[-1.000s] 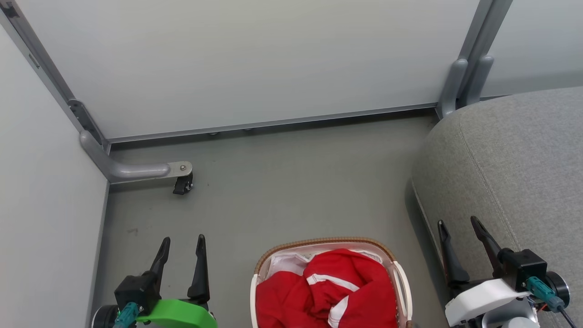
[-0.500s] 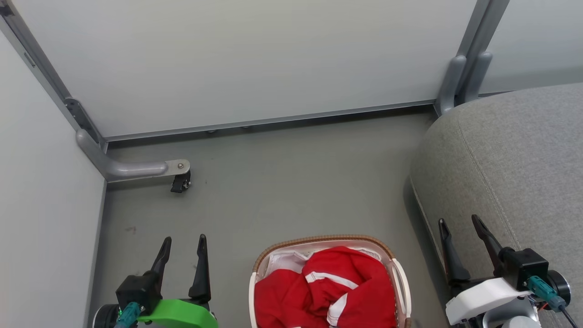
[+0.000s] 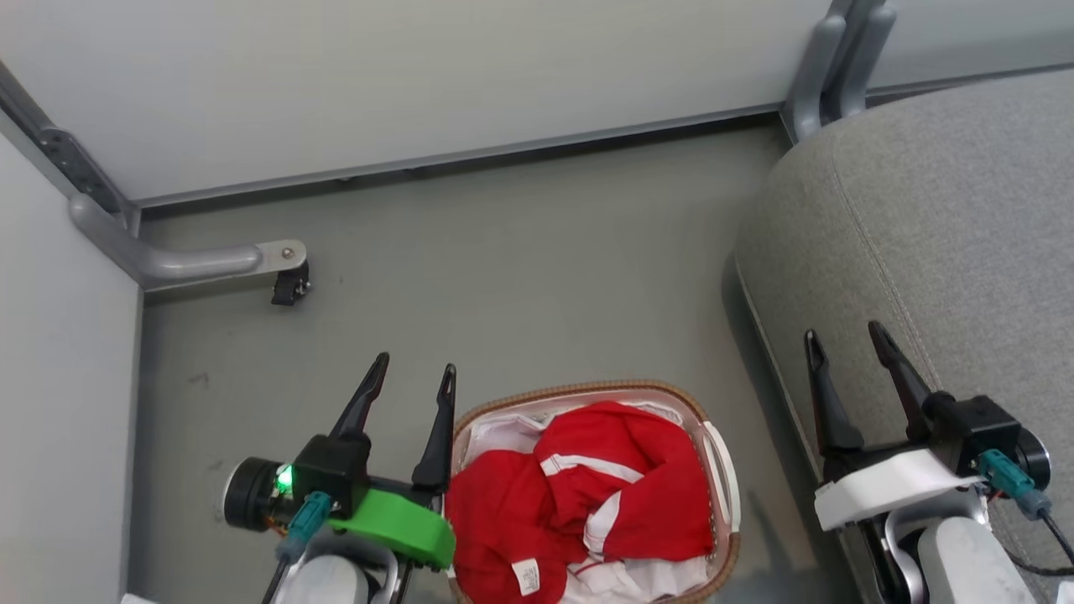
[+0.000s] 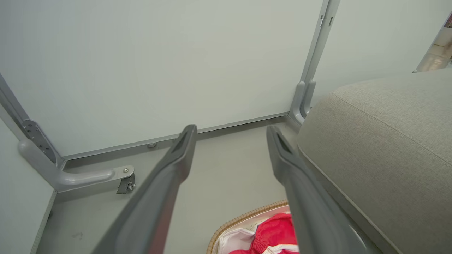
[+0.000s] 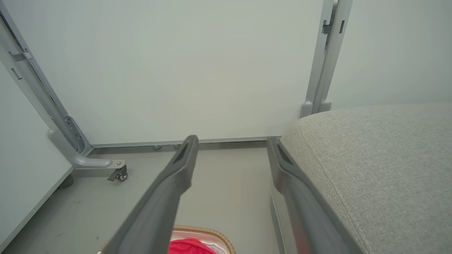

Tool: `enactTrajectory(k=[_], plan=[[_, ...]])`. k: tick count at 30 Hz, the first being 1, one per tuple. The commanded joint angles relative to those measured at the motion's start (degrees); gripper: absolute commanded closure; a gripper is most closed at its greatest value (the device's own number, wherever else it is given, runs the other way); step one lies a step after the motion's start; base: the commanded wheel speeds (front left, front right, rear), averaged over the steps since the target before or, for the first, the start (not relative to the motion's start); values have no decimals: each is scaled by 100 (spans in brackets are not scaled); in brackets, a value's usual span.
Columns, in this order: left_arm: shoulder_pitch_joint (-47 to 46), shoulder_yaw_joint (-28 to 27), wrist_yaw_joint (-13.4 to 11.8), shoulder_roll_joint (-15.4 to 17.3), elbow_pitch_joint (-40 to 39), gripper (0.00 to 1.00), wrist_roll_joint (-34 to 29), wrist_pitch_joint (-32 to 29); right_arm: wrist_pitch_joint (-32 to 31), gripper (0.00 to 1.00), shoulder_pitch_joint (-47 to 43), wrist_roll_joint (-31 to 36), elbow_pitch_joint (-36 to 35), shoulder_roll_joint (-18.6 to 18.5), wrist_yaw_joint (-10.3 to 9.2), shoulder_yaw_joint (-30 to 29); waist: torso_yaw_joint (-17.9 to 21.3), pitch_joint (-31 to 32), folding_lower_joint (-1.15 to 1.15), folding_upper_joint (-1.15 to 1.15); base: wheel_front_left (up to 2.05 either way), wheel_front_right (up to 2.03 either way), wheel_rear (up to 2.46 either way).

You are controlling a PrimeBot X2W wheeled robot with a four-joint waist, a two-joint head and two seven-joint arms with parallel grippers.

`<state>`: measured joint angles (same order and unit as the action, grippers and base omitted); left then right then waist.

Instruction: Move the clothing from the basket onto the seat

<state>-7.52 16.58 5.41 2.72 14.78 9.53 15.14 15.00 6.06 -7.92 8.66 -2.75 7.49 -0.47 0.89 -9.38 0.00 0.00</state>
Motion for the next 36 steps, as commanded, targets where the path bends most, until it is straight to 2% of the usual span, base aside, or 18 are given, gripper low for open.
enactTrajectory(k=[1,7,19,26,36], plan=[[-236,52,35,30,38,0,-100,2,28,0,158,-22,-61,-25,0,8,372,-549,0,0,0,0,0],[-957,385,117,33,728,0,-363,0,28,0,642,-140,-214,-21,-1,59,851,-1425,0,0,0,0,0],[-2248,1137,205,136,2940,0,-682,0,28,0,1183,-592,-398,-15,-1,187,1758,-2885,0,0,0,0,0],[-2798,1609,215,244,4024,0,-854,-1,28,0,1287,-820,-485,-13,-1,437,2060,-3388,0,0,0,0,0],[-3582,1790,117,384,5024,0,-927,-107,28,0,1417,-1196,-544,-16,-1,849,2322,-3786,0,0,0,0,0]])
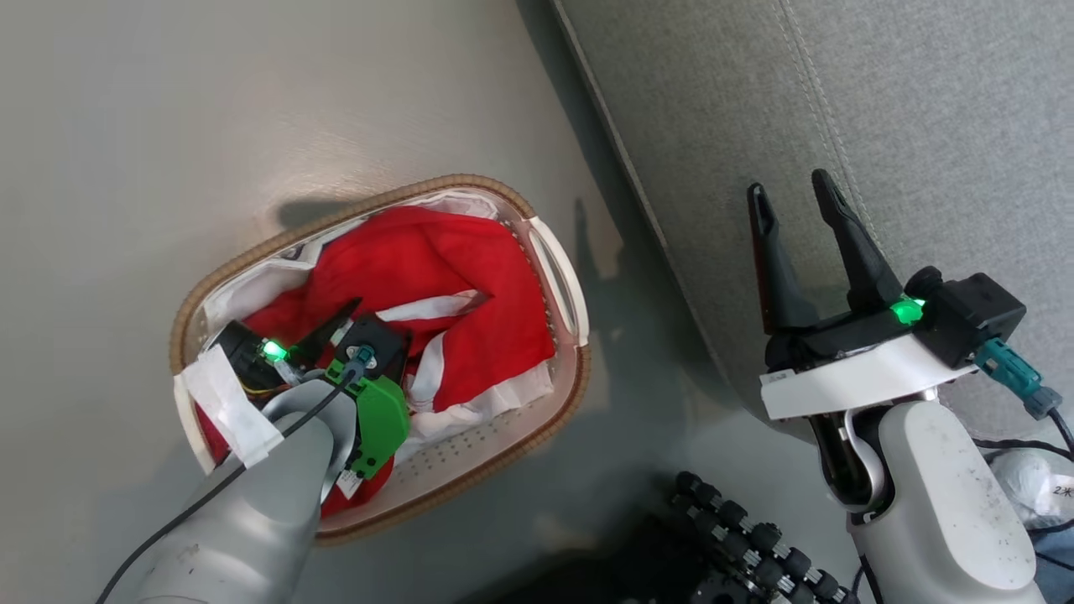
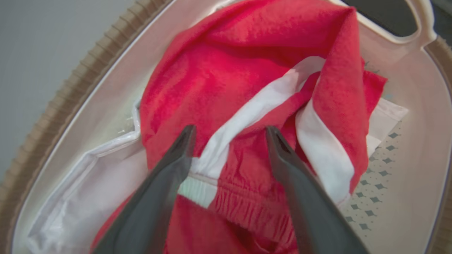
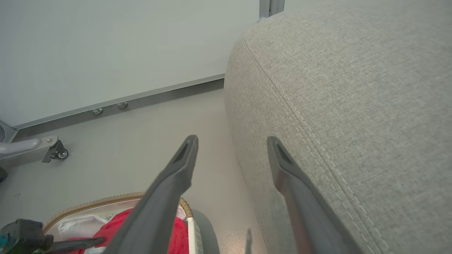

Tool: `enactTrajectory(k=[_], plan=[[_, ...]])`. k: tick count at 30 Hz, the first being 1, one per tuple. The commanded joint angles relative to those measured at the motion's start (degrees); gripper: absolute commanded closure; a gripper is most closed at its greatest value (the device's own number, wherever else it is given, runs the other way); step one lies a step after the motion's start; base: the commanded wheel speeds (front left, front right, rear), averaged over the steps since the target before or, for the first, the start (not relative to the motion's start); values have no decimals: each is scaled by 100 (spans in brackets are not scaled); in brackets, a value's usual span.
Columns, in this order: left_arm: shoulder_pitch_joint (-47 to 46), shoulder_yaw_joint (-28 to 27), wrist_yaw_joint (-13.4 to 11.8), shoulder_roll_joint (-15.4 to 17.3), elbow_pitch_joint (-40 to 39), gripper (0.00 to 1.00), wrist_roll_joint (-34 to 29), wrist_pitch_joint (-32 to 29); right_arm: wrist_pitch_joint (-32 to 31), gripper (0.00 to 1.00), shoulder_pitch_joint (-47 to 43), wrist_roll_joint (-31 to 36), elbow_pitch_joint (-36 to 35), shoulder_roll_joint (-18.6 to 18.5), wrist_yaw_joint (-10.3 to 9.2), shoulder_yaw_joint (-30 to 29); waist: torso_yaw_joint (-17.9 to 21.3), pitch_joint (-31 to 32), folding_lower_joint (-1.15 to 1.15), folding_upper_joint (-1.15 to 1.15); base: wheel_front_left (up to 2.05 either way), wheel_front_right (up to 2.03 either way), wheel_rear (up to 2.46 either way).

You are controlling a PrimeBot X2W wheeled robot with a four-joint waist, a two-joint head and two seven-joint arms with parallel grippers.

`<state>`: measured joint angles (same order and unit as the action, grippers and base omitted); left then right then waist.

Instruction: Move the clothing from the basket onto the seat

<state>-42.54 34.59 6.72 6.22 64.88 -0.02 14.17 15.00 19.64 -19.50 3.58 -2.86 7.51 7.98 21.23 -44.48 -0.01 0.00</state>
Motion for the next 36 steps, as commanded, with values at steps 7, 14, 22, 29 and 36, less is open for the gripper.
enactTrajectory(k=[7,14,22,29,36], plan=[[-274,19,-109,-6,465,0,96,-220,29,0,-71,-150,-20,-6,-4,190,436,-261,1,0,0,0,0],[-308,73,-207,-99,669,95,160,-479,29,0,-159,-194,7,-8,-4,264,497,-144,1,0,0,0,0],[-181,180,-70,-265,548,100,306,-182,29,0,-265,-71,126,-9,-4,166,313,224,1,0,0,0,0],[-61,402,36,-314,186,100,451,20,28,0,-338,157,193,-11,-4,-38,-33,729,1,0,0,0,0],[120,595,70,-330,-346,100,656,106,29,0,-482,486,278,-12,-4,-317,-478,1382,1,0,0,0,0]])
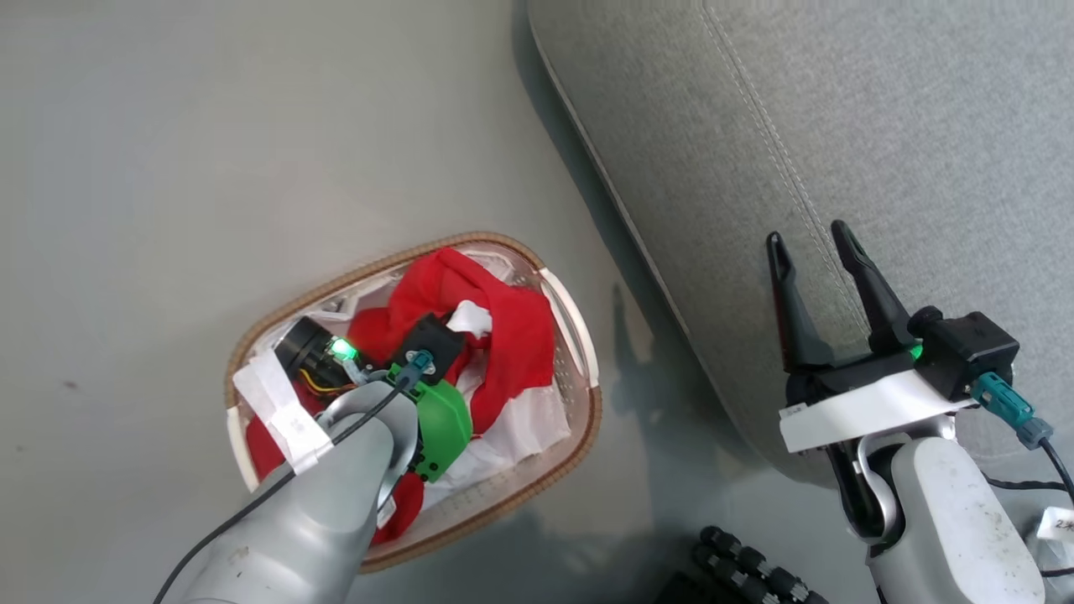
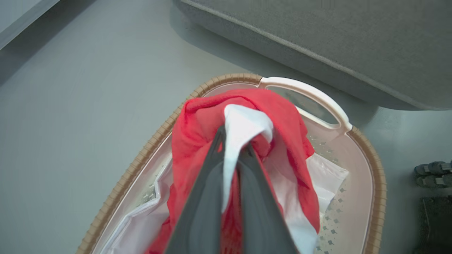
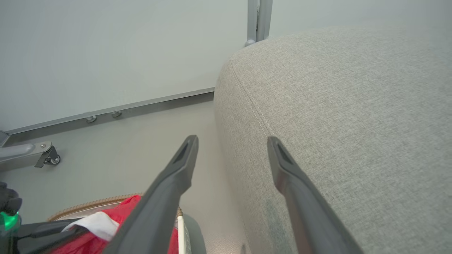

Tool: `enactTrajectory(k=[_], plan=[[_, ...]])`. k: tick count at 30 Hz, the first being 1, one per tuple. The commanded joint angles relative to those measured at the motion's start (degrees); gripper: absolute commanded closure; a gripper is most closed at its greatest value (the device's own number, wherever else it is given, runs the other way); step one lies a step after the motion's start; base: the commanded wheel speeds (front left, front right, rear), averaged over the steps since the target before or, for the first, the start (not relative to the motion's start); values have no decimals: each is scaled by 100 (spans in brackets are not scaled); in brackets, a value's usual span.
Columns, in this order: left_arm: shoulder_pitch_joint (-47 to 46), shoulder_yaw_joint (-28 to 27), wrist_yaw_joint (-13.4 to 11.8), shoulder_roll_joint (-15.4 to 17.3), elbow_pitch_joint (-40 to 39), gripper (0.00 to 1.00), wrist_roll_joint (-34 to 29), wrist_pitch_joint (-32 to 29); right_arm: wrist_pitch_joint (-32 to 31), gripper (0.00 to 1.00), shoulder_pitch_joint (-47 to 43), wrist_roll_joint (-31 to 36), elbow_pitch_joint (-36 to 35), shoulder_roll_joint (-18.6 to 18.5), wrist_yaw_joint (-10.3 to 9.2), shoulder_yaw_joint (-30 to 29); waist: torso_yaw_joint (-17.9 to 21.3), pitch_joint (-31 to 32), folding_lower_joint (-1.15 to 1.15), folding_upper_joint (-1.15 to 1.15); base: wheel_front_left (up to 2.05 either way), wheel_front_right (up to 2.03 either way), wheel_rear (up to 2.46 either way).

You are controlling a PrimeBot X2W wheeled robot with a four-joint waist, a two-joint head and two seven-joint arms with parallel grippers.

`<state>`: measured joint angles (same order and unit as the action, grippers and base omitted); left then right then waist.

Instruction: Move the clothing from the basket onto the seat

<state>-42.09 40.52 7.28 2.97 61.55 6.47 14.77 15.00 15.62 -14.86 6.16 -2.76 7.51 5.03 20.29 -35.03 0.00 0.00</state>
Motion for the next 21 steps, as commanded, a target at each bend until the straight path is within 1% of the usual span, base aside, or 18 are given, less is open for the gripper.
enactTrajectory(k=[1,8,13,21], plan=[[106,44,18,-6,-109,100,45,52,29,0,-113,91,40,-22,-4,-66,-464,564,0,0,0,0,0],[248,264,29,9,-858,100,275,44,28,0,-408,477,141,-24,-4,-357,-977,1407,0,0,0,0,0],[245,506,25,211,-1250,100,408,39,28,0,-631,666,185,-25,-4,-425,-1279,1965,0,0,0,0,0],[-218,1054,26,640,-1814,100,594,2,29,0,-928,886,236,-24,-4,-414,-1634,2736,0,0,0,0,0]])
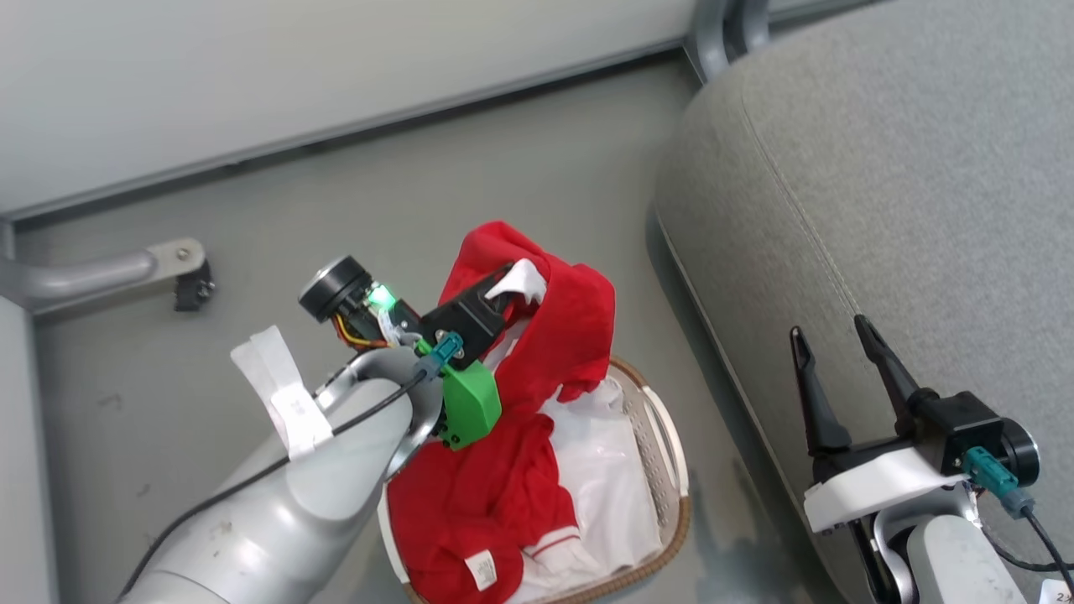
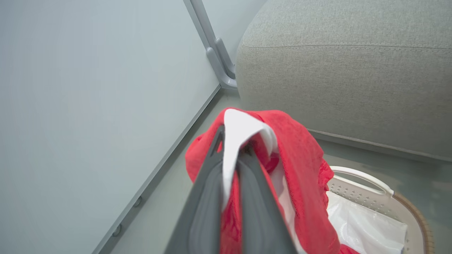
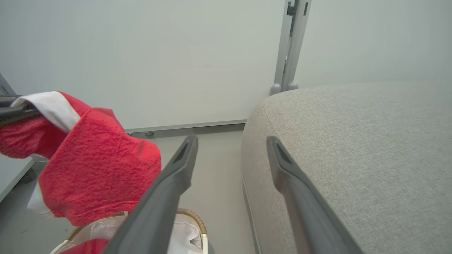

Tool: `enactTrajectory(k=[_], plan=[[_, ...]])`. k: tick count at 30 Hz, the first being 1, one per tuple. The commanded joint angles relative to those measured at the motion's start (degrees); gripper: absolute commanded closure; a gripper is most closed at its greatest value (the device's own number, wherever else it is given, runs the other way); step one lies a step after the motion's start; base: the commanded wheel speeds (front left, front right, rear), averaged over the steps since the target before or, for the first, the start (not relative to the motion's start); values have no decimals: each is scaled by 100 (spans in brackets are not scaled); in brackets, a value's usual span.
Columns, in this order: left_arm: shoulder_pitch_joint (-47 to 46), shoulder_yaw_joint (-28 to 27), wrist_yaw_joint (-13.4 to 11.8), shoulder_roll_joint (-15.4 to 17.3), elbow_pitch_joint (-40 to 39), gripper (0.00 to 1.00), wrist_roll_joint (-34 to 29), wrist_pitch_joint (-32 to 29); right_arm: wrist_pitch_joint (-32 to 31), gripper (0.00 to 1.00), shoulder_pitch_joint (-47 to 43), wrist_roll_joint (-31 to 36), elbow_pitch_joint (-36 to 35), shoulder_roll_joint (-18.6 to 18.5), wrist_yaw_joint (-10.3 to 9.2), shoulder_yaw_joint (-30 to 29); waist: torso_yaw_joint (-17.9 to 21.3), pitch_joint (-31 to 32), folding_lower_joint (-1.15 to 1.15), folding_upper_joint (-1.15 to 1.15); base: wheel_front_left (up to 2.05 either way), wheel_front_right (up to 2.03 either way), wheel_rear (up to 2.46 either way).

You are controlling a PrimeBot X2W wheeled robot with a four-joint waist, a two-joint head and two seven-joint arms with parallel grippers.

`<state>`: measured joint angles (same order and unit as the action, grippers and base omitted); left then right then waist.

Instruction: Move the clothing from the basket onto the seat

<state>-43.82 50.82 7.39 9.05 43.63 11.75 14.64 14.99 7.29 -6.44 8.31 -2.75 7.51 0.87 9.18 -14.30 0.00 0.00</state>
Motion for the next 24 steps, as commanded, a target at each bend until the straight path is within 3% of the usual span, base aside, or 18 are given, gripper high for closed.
enactTrajectory(k=[1,14,24], plan=[[-151,109,16,99,-99,100,94,-27,29,0,-131,65,24,-23,-4,35,-556,742,0,0,0,0,0],[-1391,906,15,806,-880,100,584,-381,29,0,-182,293,123,-25,-4,632,-736,1272,0,0,0,0,0],[-1965,1150,16,847,-1167,100,828,-490,29,0,-29,433,232,-24,-4,959,-835,1404,0,0,0,0,0]])
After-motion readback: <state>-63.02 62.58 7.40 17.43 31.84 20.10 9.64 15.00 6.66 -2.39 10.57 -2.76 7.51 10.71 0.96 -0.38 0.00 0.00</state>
